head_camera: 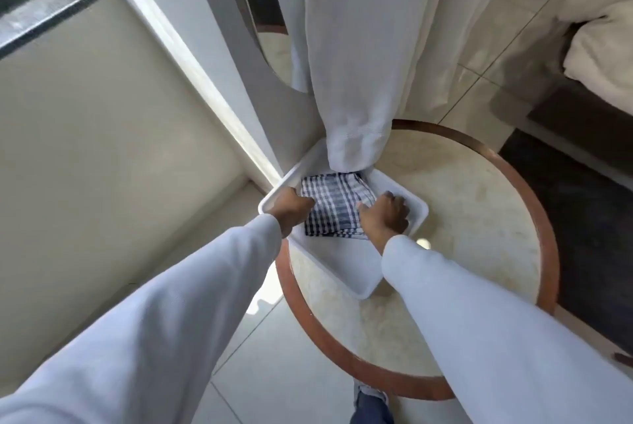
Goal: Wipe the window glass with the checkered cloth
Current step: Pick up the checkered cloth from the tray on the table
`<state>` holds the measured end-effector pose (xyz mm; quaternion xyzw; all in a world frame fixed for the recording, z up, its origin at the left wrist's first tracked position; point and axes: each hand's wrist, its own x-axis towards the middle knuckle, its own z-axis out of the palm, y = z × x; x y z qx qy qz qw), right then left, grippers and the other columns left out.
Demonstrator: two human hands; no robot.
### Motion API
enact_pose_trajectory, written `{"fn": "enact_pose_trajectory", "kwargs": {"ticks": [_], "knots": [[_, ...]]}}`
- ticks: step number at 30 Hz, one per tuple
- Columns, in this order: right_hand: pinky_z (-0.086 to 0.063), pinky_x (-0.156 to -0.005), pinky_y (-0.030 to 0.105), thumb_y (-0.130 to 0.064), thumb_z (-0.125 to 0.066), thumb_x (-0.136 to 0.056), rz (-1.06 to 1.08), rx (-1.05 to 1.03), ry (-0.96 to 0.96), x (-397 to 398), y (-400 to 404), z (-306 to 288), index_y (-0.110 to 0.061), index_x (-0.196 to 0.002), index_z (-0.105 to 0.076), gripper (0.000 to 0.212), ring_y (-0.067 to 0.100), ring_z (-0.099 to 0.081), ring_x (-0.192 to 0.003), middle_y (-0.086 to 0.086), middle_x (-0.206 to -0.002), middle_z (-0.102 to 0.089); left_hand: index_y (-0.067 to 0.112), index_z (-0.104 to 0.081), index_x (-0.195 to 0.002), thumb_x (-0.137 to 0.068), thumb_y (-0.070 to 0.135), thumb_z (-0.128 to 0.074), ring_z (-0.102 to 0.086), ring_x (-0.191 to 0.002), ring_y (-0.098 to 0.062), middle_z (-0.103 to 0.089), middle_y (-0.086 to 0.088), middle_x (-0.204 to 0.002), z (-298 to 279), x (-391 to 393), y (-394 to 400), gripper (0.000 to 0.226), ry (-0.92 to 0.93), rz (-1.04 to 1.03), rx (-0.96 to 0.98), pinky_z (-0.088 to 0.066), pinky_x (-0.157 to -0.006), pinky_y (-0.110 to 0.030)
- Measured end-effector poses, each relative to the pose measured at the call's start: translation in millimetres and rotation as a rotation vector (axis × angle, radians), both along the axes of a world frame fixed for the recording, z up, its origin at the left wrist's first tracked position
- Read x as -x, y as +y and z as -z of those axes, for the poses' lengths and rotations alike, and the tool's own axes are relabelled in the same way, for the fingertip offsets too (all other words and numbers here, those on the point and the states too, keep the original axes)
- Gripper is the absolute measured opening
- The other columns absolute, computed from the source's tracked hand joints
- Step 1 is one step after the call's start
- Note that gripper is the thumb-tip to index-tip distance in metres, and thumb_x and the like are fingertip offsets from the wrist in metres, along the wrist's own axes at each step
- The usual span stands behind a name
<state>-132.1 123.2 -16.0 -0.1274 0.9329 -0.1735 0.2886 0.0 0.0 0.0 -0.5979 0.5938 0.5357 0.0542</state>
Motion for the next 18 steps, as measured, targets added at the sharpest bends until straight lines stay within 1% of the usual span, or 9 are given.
{"fn": "enact_pose_trajectory", "kwargs": {"ticks": [2, 3, 4, 6, 7, 10, 13, 16, 18], "knots": [[-0.050, -0.106, 0.050, -0.025, -0.069, -0.102, -0.044, -0.012, -0.031, -1, 0, 2, -0.001, -0.132, -0.064, 0.039, 0.045, -0.051, -0.139, 0.024, -0.145, -0.061, -0.002, -0.068, -0.113, -0.100, 0.025, -0.072, -0.070, -0.099, -0.034, -0.077, -0.019, -0.103, 3, 2, -2, 0.030, 0.003, 0.055, -0.019, -0.061, -0.082, -0.034], [-0.053, -0.100, 0.047, -0.023, -0.070, -0.099, -0.066, 0.007, -0.056, -1, 0, 6, -0.002, -0.121, -0.069, 0.030, 0.044, -0.057, -0.133, 0.024, -0.136, -0.067, 0.004, -0.070, -0.092, -0.098, 0.022, -0.075, -0.067, -0.089, -0.029, -0.073, -0.010, -0.085, 4, 1, -4, 0.020, 0.010, 0.082, -0.028, -0.056, -0.064, -0.025], [-0.055, -0.088, 0.042, -0.023, -0.072, -0.096, -0.075, 0.032, -0.090, -1, 1, 5, -0.005, -0.103, -0.072, 0.019, 0.042, -0.065, -0.122, 0.022, -0.122, -0.073, 0.011, -0.066, -0.077, -0.097, 0.020, -0.077, -0.060, -0.076, -0.025, -0.064, -0.002, -0.072, 6, 0, -6, 0.024, -0.012, 0.098, -0.028, -0.045, -0.052, -0.021], [-0.046, -0.067, 0.033, -0.028, -0.074, -0.092, -0.084, 0.141, -0.169, 3, 6, 3, -0.015, -0.072, -0.058, 0.029, 0.032, -0.067, -0.091, 0.011, -0.085, -0.069, 0.013, -0.065, -0.076, -0.096, 0.021, -0.078, -0.051, -0.066, -0.019, -0.060, -0.001, -0.072, 0, -2, -9, 0.025, -0.019, 0.124, -0.018, -0.038, -0.053, -0.020], [-0.042, -0.062, 0.030, -0.031, -0.074, -0.092, -0.080, 0.203, -0.220, 5, 10, -2, -0.018, -0.071, -0.055, 0.032, 0.027, -0.064, -0.085, 0.003, -0.077, -0.064, 0.010, -0.068, -0.085, -0.096, 0.021, -0.078, -0.051, -0.069, -0.021, -0.062, -0.004, -0.081, -10, -5, -10, 0.019, -0.004, 0.132, -0.017, -0.040, -0.059, -0.023], [-0.048, -0.062, 0.023, -0.034, -0.072, -0.094, -0.041, 0.351, -0.354, 4, 23, -34, -0.018, -0.098, -0.069, 0.017, 0.015, -0.071, -0.085, -0.006, -0.090, -0.074, 0.004, -0.071, -0.108, -0.097, 0.019, -0.079, -0.052, -0.070, -0.019, -0.063, -0.012, -0.098, -47, -20, -21, 0.020, 0.007, 0.180, -0.020, -0.041, -0.060, -0.026], [-0.052, -0.049, 0.015, -0.025, -0.074, -0.093, 0.017, 0.472, -0.422, -10, 22, -80, -0.022, -0.091, -0.073, 0.004, 0.006, -0.075, -0.064, -0.011, -0.071, -0.080, 0.008, -0.071, -0.116, -0.098, 0.022, -0.078, -0.056, -0.072, -0.014, -0.066, -0.008, -0.101, -110, -41, -34, 0.023, 0.018, 0.225, -0.049, -0.038, -0.061, -0.024], [-0.063, -0.054, 0.024, -0.006, -0.073, -0.093, 0.074, 0.594, -0.548, -32, 7, -150, -0.017, -0.094, -0.075, 0.011, 0.008, -0.079, -0.062, -0.003, -0.077, -0.082, 0.014, -0.070, -0.113, -0.099, 0.027, -0.077, -0.062, -0.076, -0.011, -0.071, -0.002, -0.096, -200, -72, -45, 0.019, 0.033, 0.238, -0.054, -0.040, -0.066, -0.026], [-0.065, -0.054, 0.028, 0.002, -0.071, -0.094, 0.054, 0.638, -0.611, -47, -6, -204, -0.012, -0.098, -0.073, 0.015, 0.012, -0.080, -0.062, 0.004, -0.085, -0.080, 0.013, -0.073, -0.119, -0.101, 0.028, -0.075, -0.068, -0.084, -0.013, -0.075, -0.003, -0.101, -263, -95, -53, 0.024, 0.038, 0.261, -0.058, -0.042, -0.070, -0.028]]}}
